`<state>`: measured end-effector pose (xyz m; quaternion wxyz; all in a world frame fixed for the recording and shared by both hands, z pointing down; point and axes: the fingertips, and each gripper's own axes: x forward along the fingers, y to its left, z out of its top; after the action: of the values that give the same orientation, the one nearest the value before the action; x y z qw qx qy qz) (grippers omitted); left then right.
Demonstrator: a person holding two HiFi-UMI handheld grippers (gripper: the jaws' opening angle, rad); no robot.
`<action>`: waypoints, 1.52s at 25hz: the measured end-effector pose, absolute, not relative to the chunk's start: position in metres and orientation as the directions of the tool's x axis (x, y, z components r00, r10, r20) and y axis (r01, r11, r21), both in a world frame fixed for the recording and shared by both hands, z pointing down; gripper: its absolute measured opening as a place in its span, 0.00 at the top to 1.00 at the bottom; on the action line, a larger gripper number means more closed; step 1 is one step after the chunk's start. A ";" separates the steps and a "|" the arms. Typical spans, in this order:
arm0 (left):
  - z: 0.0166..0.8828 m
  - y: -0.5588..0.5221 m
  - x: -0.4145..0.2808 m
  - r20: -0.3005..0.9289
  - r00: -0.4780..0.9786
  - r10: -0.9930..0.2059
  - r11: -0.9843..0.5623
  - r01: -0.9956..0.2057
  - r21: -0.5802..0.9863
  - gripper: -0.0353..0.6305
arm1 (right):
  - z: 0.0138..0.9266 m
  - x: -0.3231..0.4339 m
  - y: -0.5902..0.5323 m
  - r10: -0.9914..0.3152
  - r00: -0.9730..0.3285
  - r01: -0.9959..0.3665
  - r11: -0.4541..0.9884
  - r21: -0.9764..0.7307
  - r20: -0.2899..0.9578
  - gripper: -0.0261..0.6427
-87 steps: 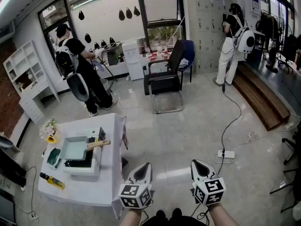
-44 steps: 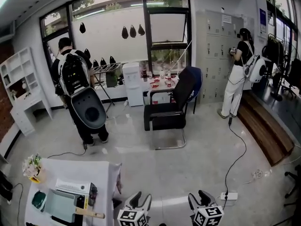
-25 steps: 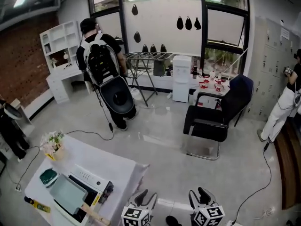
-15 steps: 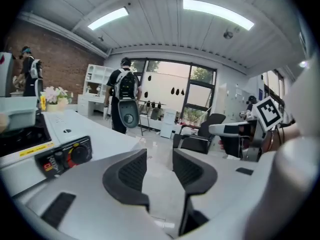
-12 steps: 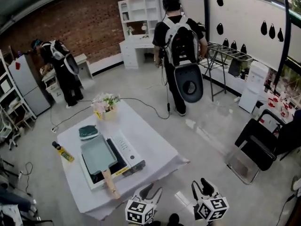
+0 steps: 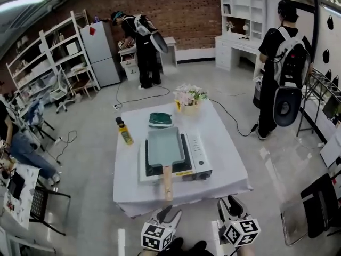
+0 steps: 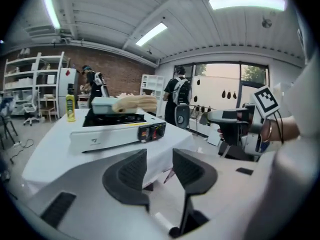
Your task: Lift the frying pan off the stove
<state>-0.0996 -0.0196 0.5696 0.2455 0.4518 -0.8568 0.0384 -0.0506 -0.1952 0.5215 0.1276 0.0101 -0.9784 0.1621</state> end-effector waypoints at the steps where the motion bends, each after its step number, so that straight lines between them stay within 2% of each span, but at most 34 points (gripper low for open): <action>1: 0.569 -0.005 -0.105 0.458 -0.504 -0.733 0.622 -0.768 0.151 0.71 | 0.520 -0.059 -0.184 0.057 -0.968 -0.025 0.948 -0.319 0.246 0.73; 6: 0.552 0.043 -0.140 0.425 -0.628 -0.652 0.732 -0.667 0.138 0.71 | 0.511 -0.100 -0.145 0.192 -0.956 0.123 0.948 -0.293 0.222 0.73; 13: 0.523 0.066 -0.184 0.361 -0.695 -0.622 0.774 -0.616 0.149 0.71 | 0.494 -0.140 -0.124 0.255 -0.950 0.186 0.926 -0.327 0.180 0.74; 26: 0.497 0.070 -0.241 0.309 -0.701 -0.643 0.762 -0.624 0.170 0.71 | 0.468 -0.187 -0.108 0.321 -0.941 0.255 0.880 -0.402 0.107 0.75; 38: 0.494 0.047 -0.275 0.288 -0.610 -0.738 0.674 -0.651 0.348 0.69 | 0.476 -0.210 -0.099 0.359 -0.926 0.264 0.833 -0.487 0.112 0.76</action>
<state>-0.2745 0.0465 0.4940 0.2075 0.3898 -0.8911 -0.1045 -0.2095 -0.0987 0.4760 0.0999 -0.1638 -0.9520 0.2384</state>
